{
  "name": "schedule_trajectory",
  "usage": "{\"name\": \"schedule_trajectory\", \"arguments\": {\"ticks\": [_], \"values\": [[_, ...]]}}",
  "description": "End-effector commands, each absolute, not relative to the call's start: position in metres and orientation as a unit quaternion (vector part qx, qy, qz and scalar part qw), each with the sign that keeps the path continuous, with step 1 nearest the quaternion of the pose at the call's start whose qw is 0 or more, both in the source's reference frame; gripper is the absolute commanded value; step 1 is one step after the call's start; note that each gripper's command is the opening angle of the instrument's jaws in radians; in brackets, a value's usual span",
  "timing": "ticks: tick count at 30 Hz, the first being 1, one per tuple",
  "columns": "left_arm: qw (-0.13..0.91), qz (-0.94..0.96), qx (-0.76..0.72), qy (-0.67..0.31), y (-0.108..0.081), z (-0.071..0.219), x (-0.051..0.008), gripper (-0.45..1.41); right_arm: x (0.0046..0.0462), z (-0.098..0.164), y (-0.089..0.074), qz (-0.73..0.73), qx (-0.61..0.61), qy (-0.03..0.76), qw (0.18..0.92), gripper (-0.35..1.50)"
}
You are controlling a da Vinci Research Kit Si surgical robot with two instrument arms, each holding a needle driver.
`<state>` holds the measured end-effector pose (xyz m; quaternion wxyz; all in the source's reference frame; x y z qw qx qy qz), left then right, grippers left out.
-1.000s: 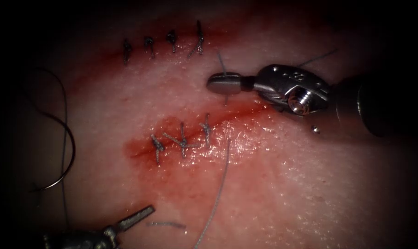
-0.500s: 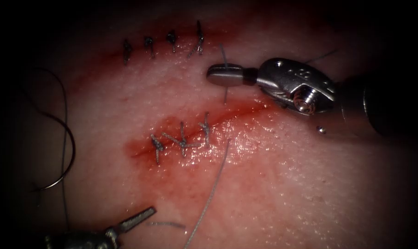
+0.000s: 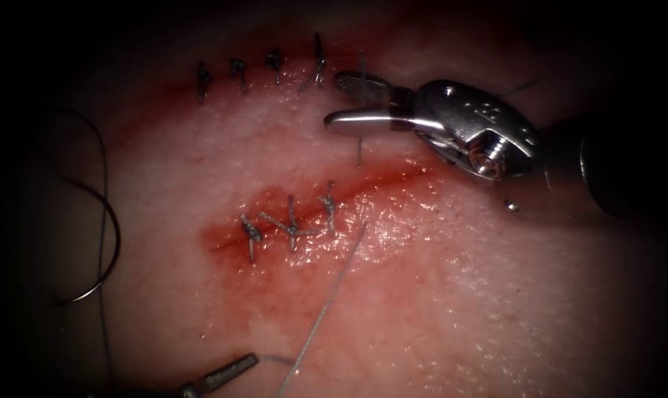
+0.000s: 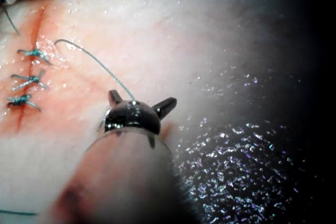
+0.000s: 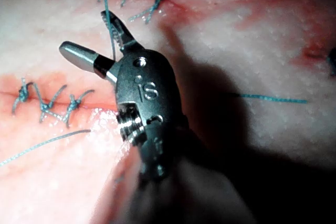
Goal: Wound Closure
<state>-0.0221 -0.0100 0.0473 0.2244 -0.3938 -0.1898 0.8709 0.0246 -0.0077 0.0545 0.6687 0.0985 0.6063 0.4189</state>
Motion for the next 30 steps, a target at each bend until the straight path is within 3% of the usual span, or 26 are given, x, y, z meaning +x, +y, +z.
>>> {"name": "schedule_trajectory", "arguments": {"ticks": [1, 10, 11, 12, 13, 14, 15, 18, 22, 24, 27, 30], "values": [[0.224, 0.877, -0.378, -0.193, -0.0111, 0.0484, -0.0226, 0.83, 0.0247, 0.0546, -0.0075, 0.421, 0.101, 0.610, 0.663, 1.31], [0.242, 0.892, -0.315, -0.215, -0.0121, 0.0525, -0.0210, 0.76, 0.0209, 0.0519, -0.0057, 0.446, 0.093, 0.626, 0.633, 1.38], [0.240, 0.893, -0.314, -0.215, -0.0120, 0.0528, -0.0207, 0.64, 0.0206, 0.0516, -0.0055, 0.449, 0.092, 0.625, 0.632, 1.38], [0.242, 0.892, -0.314, -0.216, -0.0119, 0.0529, -0.0206, 0.41, 0.0204, 0.0514, -0.0054, 0.456, 0.087, 0.623, 0.629, 1.40], [0.241, 0.892, -0.314, -0.216, -0.0118, 0.0529, -0.0205, -0.03, 0.0201, 0.0512, -0.0053, 0.464, 0.079, 0.622, 0.626, 1.40], [0.243, 0.892, -0.314, -0.218, -0.0117, 0.0529, -0.0203, -0.35, 0.0199, 0.0510, -0.0054, 0.465, 0.070, 0.626, 0.623, 1.38], [0.242, 0.891, -0.315, -0.222, -0.0116, 0.0528, -0.0202, -0.45, 0.0196, 0.0507, -0.0056, 0.453, 0.050, 0.632, 0.627, 1.26], [0.243, 0.889, -0.315, -0.227, -0.0114, 0.0519, -0.0202, -0.45, 0.0187, 0.0498, -0.0055, 0.406, -0.010, 0.633, 0.659, 0.96], [0.244, 0.884, -0.326, -0.228, -0.0105, 0.0505, -0.0207, -0.45, 0.0177, 0.0483, -0.0048, 0.343, -0.051, 0.618, 0.705, 0.88], [0.249, 0.882, -0.337, -0.215, -0.0098, 0.0499, -0.0210, -0.45, 0.0176, 0.0474, -0.0043, 0.293, -0.025, 0.630, 0.719, 0.96], [0.250, 0.881, -0.347, -0.200, -0.0088, 0.0494, -0.0214, -0.45, 0.0183, 0.0465, -0.0046, 0.242, 0.016, 0.618, 0.748, 1.28], [0.251, 0.881, -0.354, -0.189, -0.0078, 0.0490, -0.0216, -0.45, 0.0198, 0.0457, -0.0065, 0.195, 0.049, 0.580, 0.789, 1.33]]}}
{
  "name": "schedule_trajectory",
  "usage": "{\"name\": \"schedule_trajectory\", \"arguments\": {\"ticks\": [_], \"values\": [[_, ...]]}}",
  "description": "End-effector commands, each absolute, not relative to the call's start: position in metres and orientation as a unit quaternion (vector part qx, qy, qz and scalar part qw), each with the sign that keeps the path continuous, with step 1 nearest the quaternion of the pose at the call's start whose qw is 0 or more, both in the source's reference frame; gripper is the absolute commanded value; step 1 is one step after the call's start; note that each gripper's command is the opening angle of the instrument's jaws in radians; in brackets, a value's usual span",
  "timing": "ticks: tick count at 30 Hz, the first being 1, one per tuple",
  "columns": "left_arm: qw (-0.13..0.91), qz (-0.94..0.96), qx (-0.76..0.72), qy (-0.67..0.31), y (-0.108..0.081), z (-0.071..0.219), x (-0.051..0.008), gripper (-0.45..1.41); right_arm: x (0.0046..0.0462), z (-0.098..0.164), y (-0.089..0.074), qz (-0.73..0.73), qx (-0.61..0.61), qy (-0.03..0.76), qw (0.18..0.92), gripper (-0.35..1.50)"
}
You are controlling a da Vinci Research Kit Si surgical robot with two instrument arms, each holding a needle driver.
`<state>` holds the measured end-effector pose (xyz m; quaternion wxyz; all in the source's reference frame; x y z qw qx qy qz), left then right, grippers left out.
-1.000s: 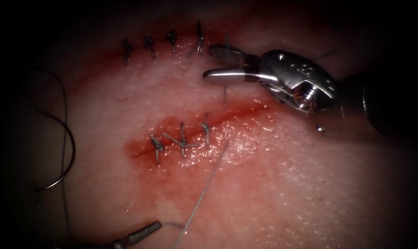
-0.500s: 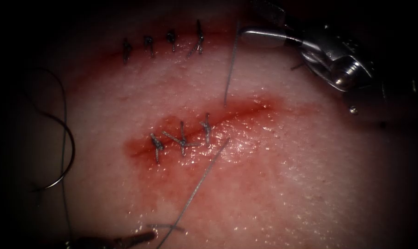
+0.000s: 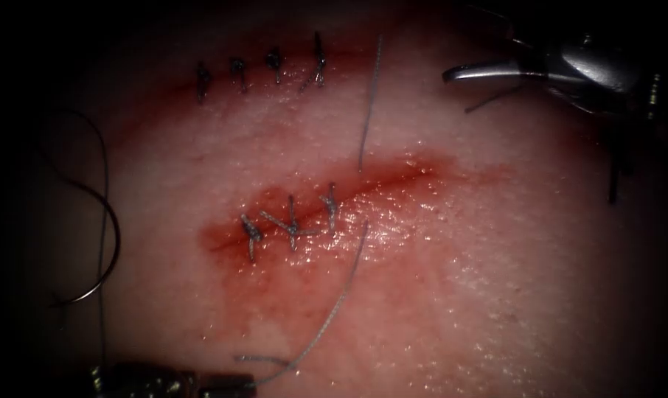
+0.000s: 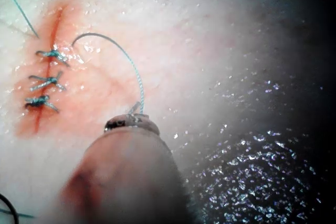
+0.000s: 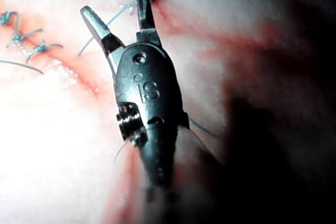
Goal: Wound Closure
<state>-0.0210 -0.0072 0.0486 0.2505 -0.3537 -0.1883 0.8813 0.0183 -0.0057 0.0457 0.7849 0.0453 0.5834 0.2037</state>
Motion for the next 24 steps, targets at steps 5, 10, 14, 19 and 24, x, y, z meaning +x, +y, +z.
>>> {"name": "schedule_trajectory", "arguments": {"ticks": [5, 10, 14, 19, 24], "values": [[0.254, 0.876, -0.370, -0.174, -0.0056, 0.0483, -0.0222, -0.45, 0.0224, 0.0440, -0.0097, 0.123, 0.050, 0.556, 0.820, 1.20], [0.267, 0.868, -0.388, -0.160, -0.0026, 0.0476, -0.0235, -0.45, 0.0247, 0.0418, -0.0124, 0.045, 0.040, 0.536, 0.842, 1.03], [0.274, 0.862, -0.400, -0.147, -0.0006, 0.0474, -0.0250, -0.45, 0.0259, 0.0402, -0.0144, -0.002, 0.026, 0.527, 0.850, 1.01], [0.283, 0.862, -0.397, -0.139, 0.0005, 0.0479, -0.0267, -0.45, 0.0266, 0.0390, -0.0155, -0.044, -0.003, 0.486, 0.873, 1.10], [0.290, 0.858, -0.401, -0.135, 0.0011, 0.0481, -0.0272, -0.45, 0.0269, 0.0387, -0.0159, -0.070, -0.029, 0.457, 0.886, 1.21]]}}
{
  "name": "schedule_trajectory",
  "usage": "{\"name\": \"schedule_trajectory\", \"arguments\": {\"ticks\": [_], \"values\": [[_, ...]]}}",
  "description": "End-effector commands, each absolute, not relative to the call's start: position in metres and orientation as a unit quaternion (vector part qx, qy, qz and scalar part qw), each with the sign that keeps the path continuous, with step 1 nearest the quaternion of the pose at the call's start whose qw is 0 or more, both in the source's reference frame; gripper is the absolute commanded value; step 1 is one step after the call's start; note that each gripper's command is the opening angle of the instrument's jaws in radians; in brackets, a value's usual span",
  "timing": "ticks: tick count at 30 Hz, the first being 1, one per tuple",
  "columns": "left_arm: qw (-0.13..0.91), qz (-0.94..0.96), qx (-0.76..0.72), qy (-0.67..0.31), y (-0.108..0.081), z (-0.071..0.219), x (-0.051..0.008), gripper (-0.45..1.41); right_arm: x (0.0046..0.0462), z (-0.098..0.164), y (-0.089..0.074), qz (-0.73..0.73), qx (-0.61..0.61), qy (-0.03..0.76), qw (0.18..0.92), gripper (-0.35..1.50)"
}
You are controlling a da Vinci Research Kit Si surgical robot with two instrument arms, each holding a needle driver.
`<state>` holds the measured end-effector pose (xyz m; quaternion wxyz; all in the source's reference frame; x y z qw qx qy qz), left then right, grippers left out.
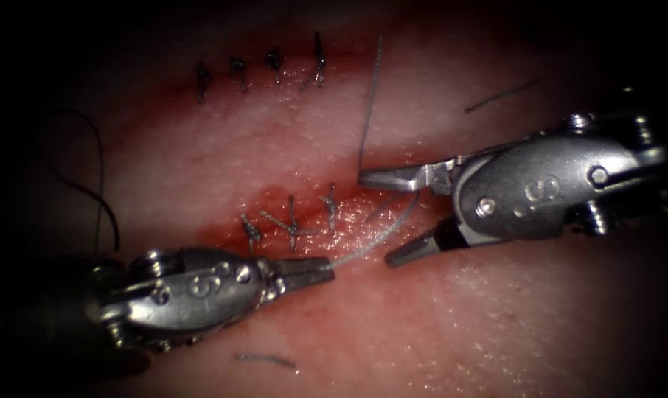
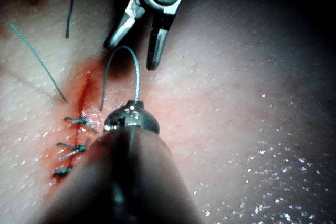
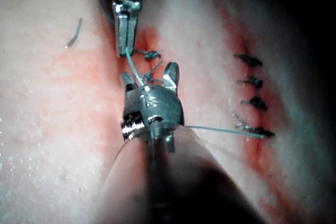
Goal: Wound Closure
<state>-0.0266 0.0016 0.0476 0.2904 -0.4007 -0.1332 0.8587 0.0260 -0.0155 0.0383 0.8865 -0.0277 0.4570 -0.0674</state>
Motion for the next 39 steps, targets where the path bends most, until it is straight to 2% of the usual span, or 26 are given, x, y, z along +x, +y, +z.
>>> {"name": "schedule_trajectory", "arguments": {"ticks": [1, 9, 13, 16, 17, 24, 25, 26, 27, 28, 30, 33, 39], "values": [[0.291, 0.858, -0.402, -0.134, 0.0013, 0.0481, -0.0272, -0.45, 0.0270, 0.0387, -0.0159, -0.074, -0.031, 0.451, 0.889, 1.20], [0.294, 0.854, -0.409, -0.133, 0.0018, 0.0476, -0.0270, -0.45, 0.0276, 0.0395, -0.0165, -0.114, -0.024, 0.417, 0.901, 1.01], [0.292, 0.855, -0.408, -0.131, 0.0017, 0.0475, -0.0271, -0.45, 0.0277, 0.0401, -0.0168, -0.119, -0.029, 0.406, 0.906, 0.81], [0.293, 0.855, -0.408, -0.131, 0.0016, 0.0474, -0.0271, -0.45, 0.0277, 0.0406, -0.0171, -0.135, -0.011, 0.389, 0.911, 0.09], [0.293, 0.855, -0.408, -0.131, 0.0016, 0.0474, -0.0271, -0.45, 0.0277, 0.0407, -0.0173, -0.138, -0.008, 0.385, 0.913, -0.35], [0.297, 0.854, -0.409, -0.127, 0.0018, 0.0474, -0.0270, -0.45, 0.0273, 0.0400, -0.0169, -0.152, -0.012, 0.395, 0.906, -0.35], [0.298, 0.854, -0.407, -0.124, 0.0019, 0.0474, -0.0269, -0.33, 0.0270, 0.0398, -0.0167, -0.150, -0.013, 0.396, 0.906, -0.35], [0.300, 0.855, -0.405, -0.122, 0.0019, 0.0474, -0.0269, -0.01, 0.0268, 0.0397, -0.0166, -0.149, -0.014, 0.395, 0.906, -0.35], [0.303, 0.856, -0.403, -0.118, 0.0021, 0.0475, -0.0269, 0.41, 0.0265, 0.0396, -0.0164, -0.149, -0.014, 0.394, 0.907, -0.35], [0.307, 0.855, -0.402, -0.114, 0.0022, 0.0476, -0.0269, 0.42, 0.0261, 0.0396, -0.0162, -0.148, -0.015, 0.396, 0.906, -0.35], [0.315, 0.854, -0.401, -0.103, 0.0023, 0.0477, -0.0268, 0.76, 0.0254, 0.0398, -0.0158, -0.145, -0.018, 0.395, 0.907, -0.35], [0.301, 0.862, -0.395, -0.096, 0.0007, 0.0481, -0.0260, 0.93, 0.0240, 0.0406, -0.0150, -0.135, -0.026, 0.393, 0.909, -0.35], [0.278, 0.886, -0.357, -0.101, -0.0009, 0.0492, -0.0252, 1.01, 0.0231, 0.0411, -0.0146, -0.134, -0.029, 0.393, 0.909, -0.35]]}}
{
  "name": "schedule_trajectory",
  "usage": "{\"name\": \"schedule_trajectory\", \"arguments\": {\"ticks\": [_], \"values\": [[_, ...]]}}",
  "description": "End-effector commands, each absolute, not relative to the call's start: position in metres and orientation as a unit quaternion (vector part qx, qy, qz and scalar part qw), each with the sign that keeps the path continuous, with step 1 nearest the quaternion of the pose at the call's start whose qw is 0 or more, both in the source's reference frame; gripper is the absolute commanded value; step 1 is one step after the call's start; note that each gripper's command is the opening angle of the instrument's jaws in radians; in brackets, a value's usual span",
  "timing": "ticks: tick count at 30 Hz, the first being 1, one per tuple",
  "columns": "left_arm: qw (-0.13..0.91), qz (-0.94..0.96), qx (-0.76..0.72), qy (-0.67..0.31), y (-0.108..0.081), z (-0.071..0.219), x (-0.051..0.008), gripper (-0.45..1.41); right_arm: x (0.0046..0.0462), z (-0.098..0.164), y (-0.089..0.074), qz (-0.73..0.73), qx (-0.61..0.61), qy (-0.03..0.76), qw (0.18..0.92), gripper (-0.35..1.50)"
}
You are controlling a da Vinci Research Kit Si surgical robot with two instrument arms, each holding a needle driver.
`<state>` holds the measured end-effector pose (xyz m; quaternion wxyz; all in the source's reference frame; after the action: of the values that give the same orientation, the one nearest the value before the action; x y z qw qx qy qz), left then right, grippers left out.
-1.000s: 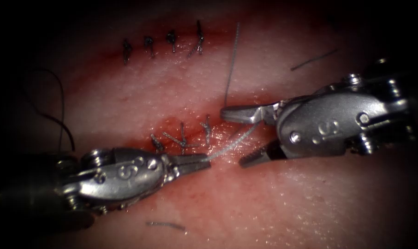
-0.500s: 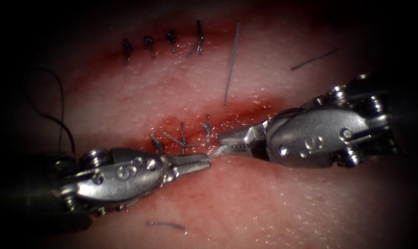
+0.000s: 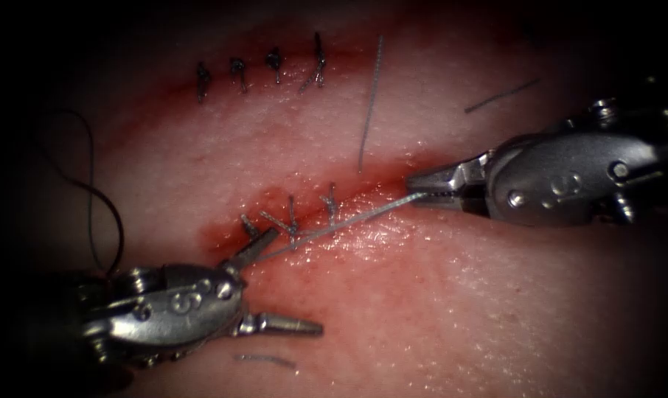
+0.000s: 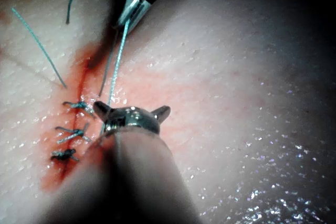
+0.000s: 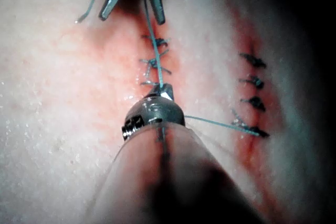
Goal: Wound Closure
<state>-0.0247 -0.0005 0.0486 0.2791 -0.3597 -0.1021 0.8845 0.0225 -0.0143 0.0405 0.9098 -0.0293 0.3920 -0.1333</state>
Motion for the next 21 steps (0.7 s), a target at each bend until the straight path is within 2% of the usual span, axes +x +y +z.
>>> {"name": "schedule_trajectory", "arguments": {"ticks": [1, 7, 16, 18, 20, 21], "values": [[0.278, 0.886, -0.357, -0.100, -0.0008, 0.0494, -0.0250, 1.01, 0.0231, 0.0411, -0.0146, -0.131, -0.028, 0.392, 0.910, -0.35], [0.267, 0.901, -0.331, -0.090, -0.0007, 0.0509, -0.0231, 0.88, 0.0229, 0.0410, -0.0147, -0.132, -0.027, 0.396, 0.908, -0.35], [0.266, 0.912, -0.306, -0.068, -0.0004, 0.0529, -0.0220, 0.86, 0.0228, 0.0409, -0.0148, -0.128, -0.023, 0.397, 0.909, -0.35], [0.266, 0.910, -0.308, -0.071, -0.0003, 0.0532, -0.0223, 0.76, 0.0228, 0.0409, -0.0148, -0.128, -0.023, 0.397, 0.909, -0.35], [0.266, 0.911, -0.309, -0.071, -0.0001, 0.0533, -0.0226, 0.58, 0.0228, 0.0409, -0.0148, -0.128, -0.023, 0.397, 0.909, -0.35], [0.263, 0.911, -0.311, -0.072, 0.0000, 0.0532, -0.0227, 0.38, 0.0228, 0.0409, -0.0148, -0.128, -0.023, 0.397, 0.909, -0.35]]}}
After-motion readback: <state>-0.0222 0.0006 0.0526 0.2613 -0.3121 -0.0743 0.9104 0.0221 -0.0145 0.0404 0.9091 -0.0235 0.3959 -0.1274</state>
